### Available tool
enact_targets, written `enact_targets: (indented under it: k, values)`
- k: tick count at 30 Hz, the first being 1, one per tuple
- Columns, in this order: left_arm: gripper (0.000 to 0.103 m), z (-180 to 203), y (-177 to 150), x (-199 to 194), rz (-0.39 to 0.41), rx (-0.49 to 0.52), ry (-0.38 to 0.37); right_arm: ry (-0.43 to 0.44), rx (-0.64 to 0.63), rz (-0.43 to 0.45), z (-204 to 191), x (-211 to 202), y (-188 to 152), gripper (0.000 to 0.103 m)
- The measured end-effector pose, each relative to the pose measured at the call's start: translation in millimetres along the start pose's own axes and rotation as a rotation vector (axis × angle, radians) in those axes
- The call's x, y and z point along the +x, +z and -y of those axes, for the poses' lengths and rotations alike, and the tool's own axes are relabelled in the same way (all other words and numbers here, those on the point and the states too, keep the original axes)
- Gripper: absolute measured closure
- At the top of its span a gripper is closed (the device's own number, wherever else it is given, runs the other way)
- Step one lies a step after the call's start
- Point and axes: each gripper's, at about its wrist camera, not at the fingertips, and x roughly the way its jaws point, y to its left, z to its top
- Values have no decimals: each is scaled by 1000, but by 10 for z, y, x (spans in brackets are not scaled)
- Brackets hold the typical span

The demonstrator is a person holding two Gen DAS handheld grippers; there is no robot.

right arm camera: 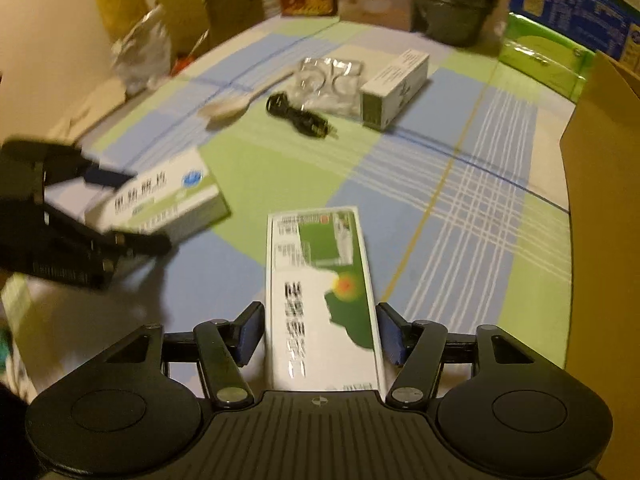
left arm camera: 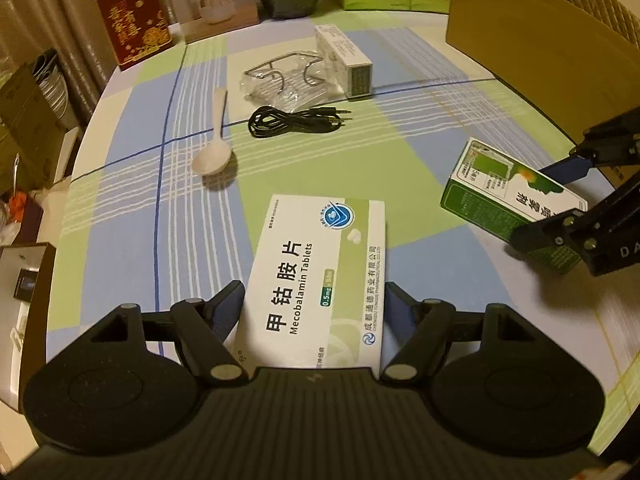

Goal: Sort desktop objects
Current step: 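Lift both medicine boxes and carry them toward the cardboard box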

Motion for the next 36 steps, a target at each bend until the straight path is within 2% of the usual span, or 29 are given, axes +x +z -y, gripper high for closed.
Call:
enact_targets:
  k: [7,13,25,36]
  values:
    - [33,45,-8,6,10,-37,27,-45,15,15,-38,99,18,45]
    - [35,76,-16,2,19,-47,38,-75,49,51,-19,61,-37,50]
    - [36,240,31,-194,56,-103,34,-126,144,79,50,-303,-246,50]
    - [36,543,81,-563,82,-239,-12,-173,189,164,-13,-862,-348,50]
